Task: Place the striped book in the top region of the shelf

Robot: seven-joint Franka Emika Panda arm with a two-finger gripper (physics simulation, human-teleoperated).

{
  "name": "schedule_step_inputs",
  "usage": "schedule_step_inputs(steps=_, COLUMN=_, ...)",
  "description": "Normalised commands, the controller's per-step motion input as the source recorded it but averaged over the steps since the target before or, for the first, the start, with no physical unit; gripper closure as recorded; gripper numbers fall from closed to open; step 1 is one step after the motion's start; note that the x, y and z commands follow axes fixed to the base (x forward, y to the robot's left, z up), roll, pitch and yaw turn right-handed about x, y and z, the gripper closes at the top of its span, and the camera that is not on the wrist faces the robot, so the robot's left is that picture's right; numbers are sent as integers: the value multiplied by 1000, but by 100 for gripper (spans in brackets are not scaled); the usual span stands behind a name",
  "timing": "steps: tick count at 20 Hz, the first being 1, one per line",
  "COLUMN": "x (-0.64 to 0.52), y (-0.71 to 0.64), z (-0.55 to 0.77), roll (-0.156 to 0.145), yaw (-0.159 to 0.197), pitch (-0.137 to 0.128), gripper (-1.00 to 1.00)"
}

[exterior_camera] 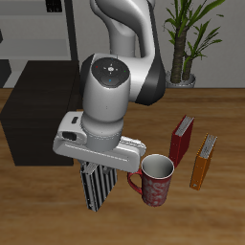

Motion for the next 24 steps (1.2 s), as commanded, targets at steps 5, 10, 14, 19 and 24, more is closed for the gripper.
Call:
schedule_step_inputs(steps=5, x=-472, y=-2, z=422, roll=9, yaw=33, pitch=-56, gripper=100)
schedule_step_inputs(steps=10, x=-450, y=-38, z=340, roll=1, yaw=27, pitch=-53, gripper=100)
schedule_step_inputs(steps=14, x=-327, y=-52, z=187, roll=7, yaw=38, pitch=-20, gripper=100)
schedule_step_inputs(steps=19, x=-531, y=-76, z=315, roll=2, yaw=3, pitch=-23, gripper=100)
schedule_step_inputs(steps=24, x=-462, y=1, z=181, roll=-13, yaw=9, pitch=-18, gripper=100)
